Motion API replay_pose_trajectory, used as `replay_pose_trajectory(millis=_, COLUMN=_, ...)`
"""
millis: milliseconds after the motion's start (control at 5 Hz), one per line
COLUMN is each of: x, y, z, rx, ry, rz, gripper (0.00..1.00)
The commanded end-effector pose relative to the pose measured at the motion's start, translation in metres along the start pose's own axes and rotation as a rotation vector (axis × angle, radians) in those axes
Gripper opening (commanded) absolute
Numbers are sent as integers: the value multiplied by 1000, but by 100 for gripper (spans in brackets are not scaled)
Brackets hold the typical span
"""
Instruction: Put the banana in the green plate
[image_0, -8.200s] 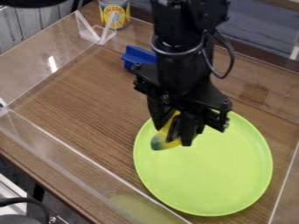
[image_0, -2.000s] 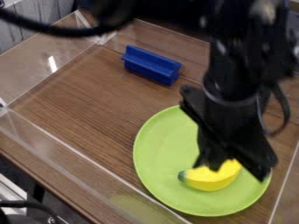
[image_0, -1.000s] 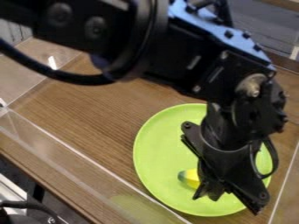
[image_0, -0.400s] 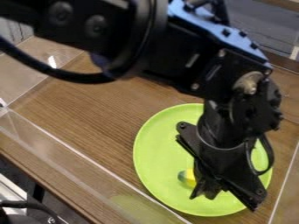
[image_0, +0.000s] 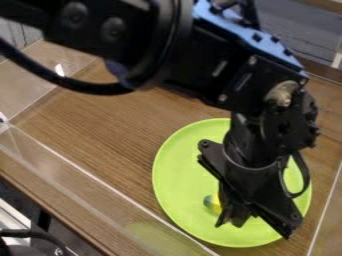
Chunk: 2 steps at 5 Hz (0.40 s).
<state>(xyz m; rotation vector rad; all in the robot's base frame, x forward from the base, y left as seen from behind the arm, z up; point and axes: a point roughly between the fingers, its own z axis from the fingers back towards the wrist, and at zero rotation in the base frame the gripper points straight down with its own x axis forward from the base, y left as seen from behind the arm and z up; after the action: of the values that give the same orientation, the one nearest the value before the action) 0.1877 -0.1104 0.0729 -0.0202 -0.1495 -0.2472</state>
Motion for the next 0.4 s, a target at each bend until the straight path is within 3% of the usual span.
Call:
replay_pose_trajectory(millis=0, x=3, y=2, z=1, rx=1, ry=-7, rz=28, gripper=0)
replay_pose_trajectory(millis=200, x=2, y=4, z=-1, rx=3, ry=-2, rz=47, gripper=0)
